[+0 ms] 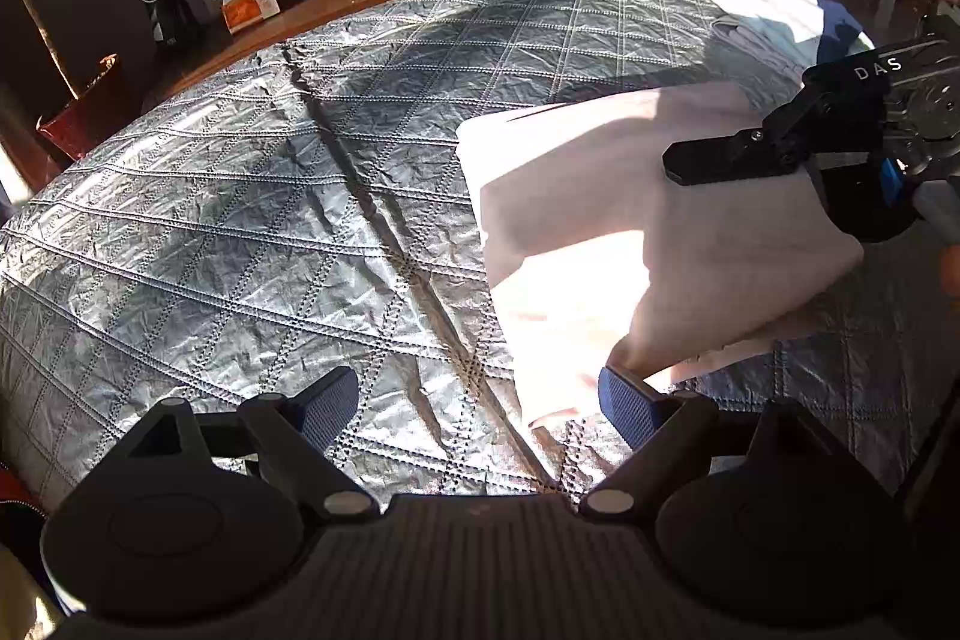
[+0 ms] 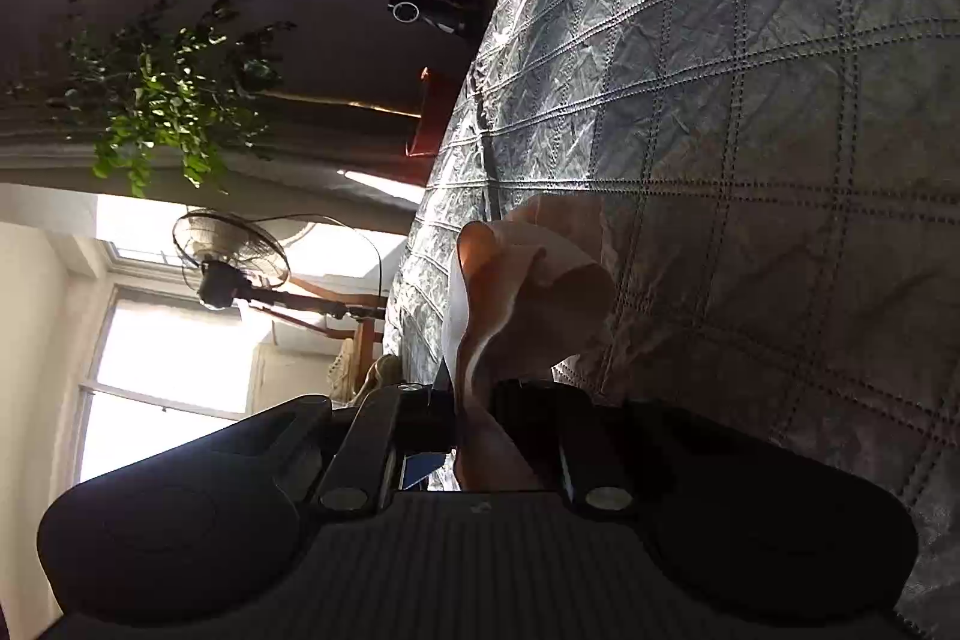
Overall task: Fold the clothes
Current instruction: 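Carry the folded pink garment with the right gripper onto the folded clothes stack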
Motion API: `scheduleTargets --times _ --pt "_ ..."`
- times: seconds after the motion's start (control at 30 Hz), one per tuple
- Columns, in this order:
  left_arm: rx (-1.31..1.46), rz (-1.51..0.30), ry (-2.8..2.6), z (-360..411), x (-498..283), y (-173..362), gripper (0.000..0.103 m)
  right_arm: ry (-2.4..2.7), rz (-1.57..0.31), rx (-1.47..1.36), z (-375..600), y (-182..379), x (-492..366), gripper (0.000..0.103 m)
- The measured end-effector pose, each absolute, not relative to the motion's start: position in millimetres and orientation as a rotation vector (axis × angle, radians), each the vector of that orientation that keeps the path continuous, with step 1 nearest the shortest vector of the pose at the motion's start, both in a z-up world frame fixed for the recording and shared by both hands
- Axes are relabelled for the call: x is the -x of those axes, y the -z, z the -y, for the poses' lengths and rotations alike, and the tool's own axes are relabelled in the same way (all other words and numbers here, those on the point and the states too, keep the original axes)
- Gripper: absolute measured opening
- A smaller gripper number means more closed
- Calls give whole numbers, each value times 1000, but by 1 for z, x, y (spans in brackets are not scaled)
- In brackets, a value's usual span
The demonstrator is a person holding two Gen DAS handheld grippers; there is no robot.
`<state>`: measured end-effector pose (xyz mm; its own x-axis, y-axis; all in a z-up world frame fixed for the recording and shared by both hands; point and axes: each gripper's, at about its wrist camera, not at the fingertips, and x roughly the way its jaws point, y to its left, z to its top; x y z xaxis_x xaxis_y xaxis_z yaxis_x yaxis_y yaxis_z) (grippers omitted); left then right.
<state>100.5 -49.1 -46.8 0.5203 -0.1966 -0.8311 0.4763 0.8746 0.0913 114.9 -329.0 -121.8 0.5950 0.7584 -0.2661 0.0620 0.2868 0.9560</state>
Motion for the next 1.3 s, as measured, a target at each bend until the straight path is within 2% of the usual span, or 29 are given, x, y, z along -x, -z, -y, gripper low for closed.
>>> scheduleTargets --times 0.13,0.23,0.43,0.63,0.83,0.9,0.97,1.17,1.23,1.3 --pt "-312 -948 399 49 -103 48 83 -480 -662 -1273 371 94 -113 13" --pt "-296 -946 401 51 -103 47 83 -377 -461 -1330 423 68 -113 13" --pt "-284 -945 404 59 -105 48 81 -51 -146 -1456 526 67 -104 14" --pt "-278 -948 407 64 -106 51 81 280 -204 -1545 567 144 -112 18" --pt "-292 -958 418 71 -106 55 81 276 -170 -1514 558 158 -106 29" --pt "-296 -960 422 73 -105 56 81 295 -211 -1399 561 143 -97 48" --pt "-299 -959 427 75 -105 56 81 334 -256 -1228 562 122 -84 60" --pt "-297 -951 439 79 -103 54 80 418 -293 -366 500 42 -73 54" --pt "-301 -953 448 82 -102 54 80 316 -337 -219 479 30 -94 52" --pt "-305 -955 455 84 -101 54 81 254 -467 -132 466 28 -130 50"
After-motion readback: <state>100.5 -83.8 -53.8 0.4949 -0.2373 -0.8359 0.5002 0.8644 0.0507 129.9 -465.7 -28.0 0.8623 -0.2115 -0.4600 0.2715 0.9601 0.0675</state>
